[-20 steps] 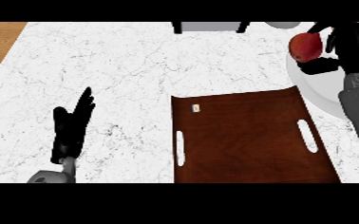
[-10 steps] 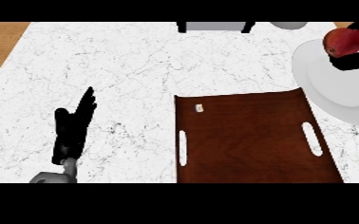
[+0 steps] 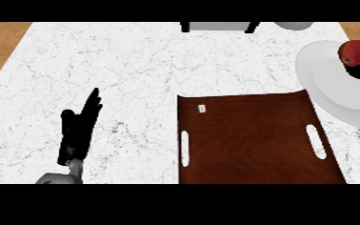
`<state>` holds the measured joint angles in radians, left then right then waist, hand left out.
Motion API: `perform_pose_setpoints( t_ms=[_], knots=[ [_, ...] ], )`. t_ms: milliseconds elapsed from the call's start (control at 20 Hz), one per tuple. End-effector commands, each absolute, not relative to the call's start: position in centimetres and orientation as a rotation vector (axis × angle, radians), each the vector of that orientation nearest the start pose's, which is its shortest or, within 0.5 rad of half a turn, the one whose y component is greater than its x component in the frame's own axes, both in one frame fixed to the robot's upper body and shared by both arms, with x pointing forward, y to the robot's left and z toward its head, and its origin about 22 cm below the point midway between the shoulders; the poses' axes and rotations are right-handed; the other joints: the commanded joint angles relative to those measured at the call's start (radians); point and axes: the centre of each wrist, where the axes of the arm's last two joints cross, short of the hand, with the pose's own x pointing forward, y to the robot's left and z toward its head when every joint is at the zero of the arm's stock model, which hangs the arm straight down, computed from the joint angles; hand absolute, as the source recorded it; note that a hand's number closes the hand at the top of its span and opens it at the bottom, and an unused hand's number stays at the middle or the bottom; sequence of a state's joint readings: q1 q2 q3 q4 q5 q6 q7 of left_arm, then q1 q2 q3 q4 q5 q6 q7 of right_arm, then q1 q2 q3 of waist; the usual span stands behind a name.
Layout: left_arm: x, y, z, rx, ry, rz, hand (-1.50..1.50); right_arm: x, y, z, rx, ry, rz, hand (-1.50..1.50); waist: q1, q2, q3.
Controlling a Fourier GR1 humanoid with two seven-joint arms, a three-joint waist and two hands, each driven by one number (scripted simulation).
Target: Pick the pear from the tray and place it in the plate
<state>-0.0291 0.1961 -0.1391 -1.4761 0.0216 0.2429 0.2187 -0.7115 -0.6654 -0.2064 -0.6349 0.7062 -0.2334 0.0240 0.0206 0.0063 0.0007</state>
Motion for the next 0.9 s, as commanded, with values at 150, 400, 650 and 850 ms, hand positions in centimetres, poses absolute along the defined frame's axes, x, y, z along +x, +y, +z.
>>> perform_pose_setpoints(
  t_ms=[150, 400, 650, 850],
  knots=[
    [25.7, 23.0, 0.0, 0.214, -1.310, -0.055, 0.00, 37.4, -45.7, 10.0, -1.103, -1.072, 0.555, 1.50, 0.016, 0.007, 0.002],
    [26.4, 23.7, 0.3, 0.216, -1.296, -0.066, 0.00, 36.4, -47.0, 9.0, -0.949, -0.934, 0.610, -1.50, 0.024, 0.011, 0.002],
    [25.4, 23.1, 0.2, 0.212, -1.303, -0.064, 0.00, 35.7, -48.0, 8.8, -0.853, -1.074, 0.654, -1.50, 0.016, 0.006, 0.003],
    [25.3, 22.8, -1.3, 0.217, -1.294, -0.061, 0.00, 35.7, -48.5, 9.8, -0.779, -1.360, 0.492, -1.50, 0.005, 0.009, 0.004]
  ],
)
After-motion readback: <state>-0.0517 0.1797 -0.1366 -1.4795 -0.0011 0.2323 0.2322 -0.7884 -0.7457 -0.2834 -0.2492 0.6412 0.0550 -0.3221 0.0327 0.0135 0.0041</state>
